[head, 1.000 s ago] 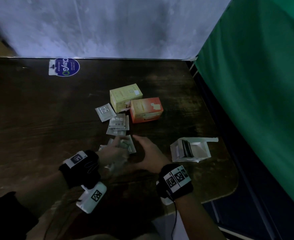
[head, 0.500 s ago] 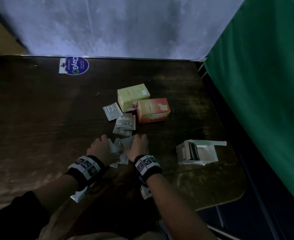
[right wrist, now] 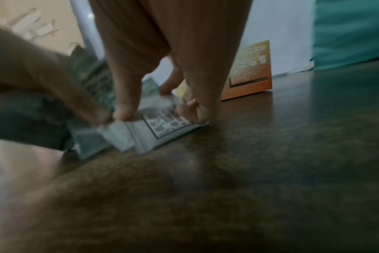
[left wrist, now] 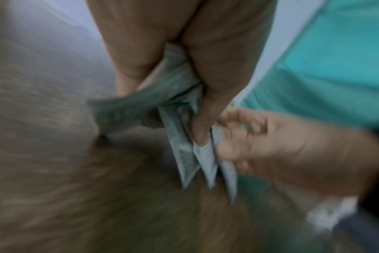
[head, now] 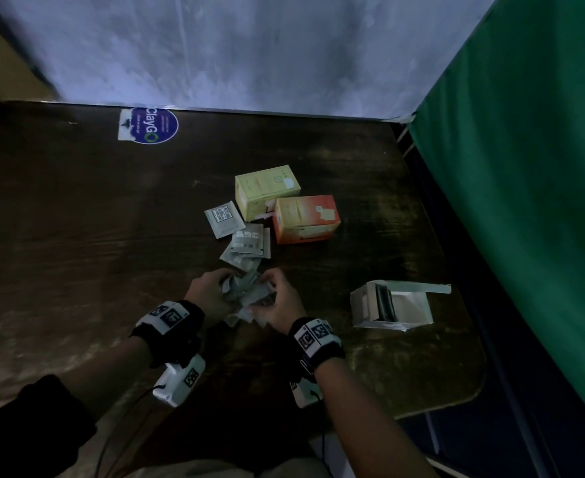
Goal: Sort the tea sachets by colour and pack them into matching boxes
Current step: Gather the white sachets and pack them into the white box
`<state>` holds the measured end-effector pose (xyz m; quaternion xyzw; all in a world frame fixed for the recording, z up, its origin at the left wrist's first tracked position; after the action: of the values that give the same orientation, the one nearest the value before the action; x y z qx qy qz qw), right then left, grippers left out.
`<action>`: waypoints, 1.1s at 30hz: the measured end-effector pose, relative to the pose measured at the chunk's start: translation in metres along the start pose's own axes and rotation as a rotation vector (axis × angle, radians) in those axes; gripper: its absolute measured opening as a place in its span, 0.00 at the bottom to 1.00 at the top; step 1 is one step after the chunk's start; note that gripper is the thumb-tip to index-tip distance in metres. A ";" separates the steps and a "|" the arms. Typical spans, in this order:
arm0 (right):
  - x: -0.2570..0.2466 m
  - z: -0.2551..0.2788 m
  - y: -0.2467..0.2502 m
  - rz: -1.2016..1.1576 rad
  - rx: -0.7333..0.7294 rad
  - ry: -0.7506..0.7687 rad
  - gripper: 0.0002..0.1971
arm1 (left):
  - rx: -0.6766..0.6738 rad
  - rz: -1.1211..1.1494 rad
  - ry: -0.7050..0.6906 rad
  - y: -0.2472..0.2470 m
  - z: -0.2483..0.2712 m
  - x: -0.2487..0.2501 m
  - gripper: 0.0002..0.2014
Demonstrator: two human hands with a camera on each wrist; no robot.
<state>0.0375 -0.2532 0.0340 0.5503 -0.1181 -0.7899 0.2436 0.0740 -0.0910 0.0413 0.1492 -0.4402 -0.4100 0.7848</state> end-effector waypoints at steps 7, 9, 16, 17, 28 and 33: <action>0.013 0.008 0.018 -0.373 0.102 -0.084 0.23 | -0.261 0.469 -0.077 0.017 0.004 0.015 0.33; 0.014 0.013 0.022 -0.492 0.148 -0.085 0.20 | -0.335 0.563 -0.156 0.022 0.007 0.020 0.43; 0.004 0.027 0.037 -0.825 0.192 -0.082 0.16 | -0.412 0.789 -0.228 0.025 0.016 0.051 0.38; 0.003 0.028 0.040 -0.796 0.183 -0.058 0.16 | -0.436 0.826 -0.188 0.026 0.016 0.053 0.34; -0.021 0.038 0.062 -0.477 0.216 0.094 0.12 | -0.443 0.700 -0.132 0.024 0.024 0.063 0.15; -0.025 0.047 0.066 -0.670 0.180 0.038 0.09 | -0.313 0.830 -0.073 0.025 0.030 0.073 0.13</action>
<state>0.0180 -0.3006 0.1011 0.5925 0.0045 -0.8019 -0.0769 0.0830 -0.1280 0.1148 -0.1753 -0.4229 -0.1266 0.8800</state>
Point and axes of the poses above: each hand's wrist, its own z-axis away from the middle knuckle, its own y-axis out of the back of the hand, x = y × z, the point moved 1 cm from there along -z, towards the middle knuckle, and after that the axes turned 7 degrees about y, right-handed, at the moved point
